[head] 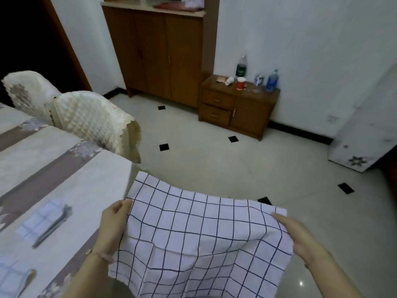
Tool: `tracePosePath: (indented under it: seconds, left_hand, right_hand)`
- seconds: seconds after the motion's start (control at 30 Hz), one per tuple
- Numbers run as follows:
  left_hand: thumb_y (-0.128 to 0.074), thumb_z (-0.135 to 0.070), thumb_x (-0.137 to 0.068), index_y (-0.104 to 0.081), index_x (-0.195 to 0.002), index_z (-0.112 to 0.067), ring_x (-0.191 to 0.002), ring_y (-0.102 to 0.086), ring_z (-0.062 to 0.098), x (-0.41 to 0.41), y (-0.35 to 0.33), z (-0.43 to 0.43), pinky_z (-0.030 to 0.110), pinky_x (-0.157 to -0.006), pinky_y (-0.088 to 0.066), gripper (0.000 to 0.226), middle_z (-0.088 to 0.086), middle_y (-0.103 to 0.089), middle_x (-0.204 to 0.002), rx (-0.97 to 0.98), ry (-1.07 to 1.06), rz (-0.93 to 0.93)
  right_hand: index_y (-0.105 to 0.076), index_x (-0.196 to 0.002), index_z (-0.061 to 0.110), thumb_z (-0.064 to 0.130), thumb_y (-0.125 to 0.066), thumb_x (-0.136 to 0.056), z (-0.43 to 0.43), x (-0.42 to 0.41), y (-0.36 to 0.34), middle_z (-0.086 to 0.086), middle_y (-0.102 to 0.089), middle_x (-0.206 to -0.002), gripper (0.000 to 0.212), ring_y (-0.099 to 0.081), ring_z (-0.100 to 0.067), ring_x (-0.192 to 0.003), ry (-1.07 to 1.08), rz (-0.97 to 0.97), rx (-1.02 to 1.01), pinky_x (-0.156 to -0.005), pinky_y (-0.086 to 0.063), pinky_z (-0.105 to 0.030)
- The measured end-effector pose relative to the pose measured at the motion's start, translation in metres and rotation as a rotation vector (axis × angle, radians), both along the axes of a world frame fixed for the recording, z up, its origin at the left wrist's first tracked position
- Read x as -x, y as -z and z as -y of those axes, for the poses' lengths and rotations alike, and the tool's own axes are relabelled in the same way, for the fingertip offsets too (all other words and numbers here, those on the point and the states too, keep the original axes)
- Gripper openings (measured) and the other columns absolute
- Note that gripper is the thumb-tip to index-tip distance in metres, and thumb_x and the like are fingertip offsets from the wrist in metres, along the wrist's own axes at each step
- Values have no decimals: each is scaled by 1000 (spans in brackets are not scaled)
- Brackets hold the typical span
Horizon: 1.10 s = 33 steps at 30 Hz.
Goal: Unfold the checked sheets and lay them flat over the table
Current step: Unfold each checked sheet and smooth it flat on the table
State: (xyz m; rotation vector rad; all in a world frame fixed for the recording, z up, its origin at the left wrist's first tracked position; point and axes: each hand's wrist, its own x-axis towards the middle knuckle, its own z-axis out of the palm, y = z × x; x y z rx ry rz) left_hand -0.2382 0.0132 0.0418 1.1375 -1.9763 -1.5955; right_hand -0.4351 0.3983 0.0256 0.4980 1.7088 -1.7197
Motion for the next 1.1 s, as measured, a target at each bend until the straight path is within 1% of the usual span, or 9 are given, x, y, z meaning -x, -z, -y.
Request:
tracePosePath:
  seconds: [0.07,0.2,0.37,0.53,0.67,0.8,0.93,1.03,1.1]
  left_hand:
    - [-56,-31,-89,-61,-75,1,-73,-51,19,34,-4,6,35,-68,-42,35,11,-58,-75,12,19,1]
    - [-58,-31,-88,-58,-76,-11,-73,-45,17,109,-6,25,34,-68,-36,24,8,-51,-76,-1,48,-34]
    - [-53,-14,-90,-55,-78,-11,-71,-36,19,222,16,60,31,-62,-26,13,9,-44,-72,5,66,-22]
    - [-48,-6,-92,-46,-66,-9,-62,-31,16,338,16,107,28,-56,-23,26,9,-37,-63,-61,9,5]
    - [-51,-11,-92,-50,-67,-9,-59,-36,15,415,-17,156,29,-55,-28,25,6,-41,-62,-34,2,-55]
    - [-54,-19,-92,-47,-70,-14,-64,-30,16,453,-38,216,31,-60,-25,23,5,-35,-66,36,-93,-100]
    - [-52,-19,-94,-37,-65,-15,-56,-25,10,465,-47,264,30,-57,-20,33,3,-25,-62,108,-258,-150]
    - [-52,-16,-94,-40,-66,-13,-59,-28,14,467,-39,302,29,-57,-22,30,6,-29,-64,86,-411,-164]
    - [-52,-15,-93,-43,-67,-12,-63,-30,18,470,-33,327,29,-59,-25,29,6,-34,-65,65,-519,-159]
  right_hand:
    - [-67,-101,-3,15,-64,-86,0,41,-5,-19,-74,-87,24,-72,-28,-72,50,-62,-17,-65,-59,-35]
    - [-68,-95,3,12,-62,-87,10,113,-10,-11,-76,-81,13,-73,-21,-69,132,-134,42,-59,-59,-31]
    - [-68,-103,0,13,-62,-87,45,212,7,-17,-74,-97,21,-71,-27,-86,123,-137,11,-69,-60,-33]
    - [-66,-96,1,10,-60,-89,108,326,-4,-10,-76,-76,13,-73,-20,-65,97,-142,-81,-55,-59,-29]
    - [-65,-92,4,11,-59,-90,182,422,-37,-11,-74,-78,9,-70,-22,-69,46,-209,-77,-49,-56,-24]
    - [-61,-87,8,10,-57,-91,274,504,-59,-10,-67,-86,6,-64,-22,-78,-21,-233,-22,-63,-54,-32]
    - [-64,-107,6,10,-55,-92,383,570,-57,-14,-69,-98,18,-66,-29,-90,-230,-278,0,-74,-52,-37]
    - [-64,-112,1,10,-56,-91,481,607,-48,-20,-69,-103,24,-66,-34,-95,-398,-286,17,-86,-52,-44]
    - [-64,-108,0,9,-55,-92,550,625,-43,-20,-69,-100,20,-65,-33,-91,-515,-286,50,-84,-51,-42]
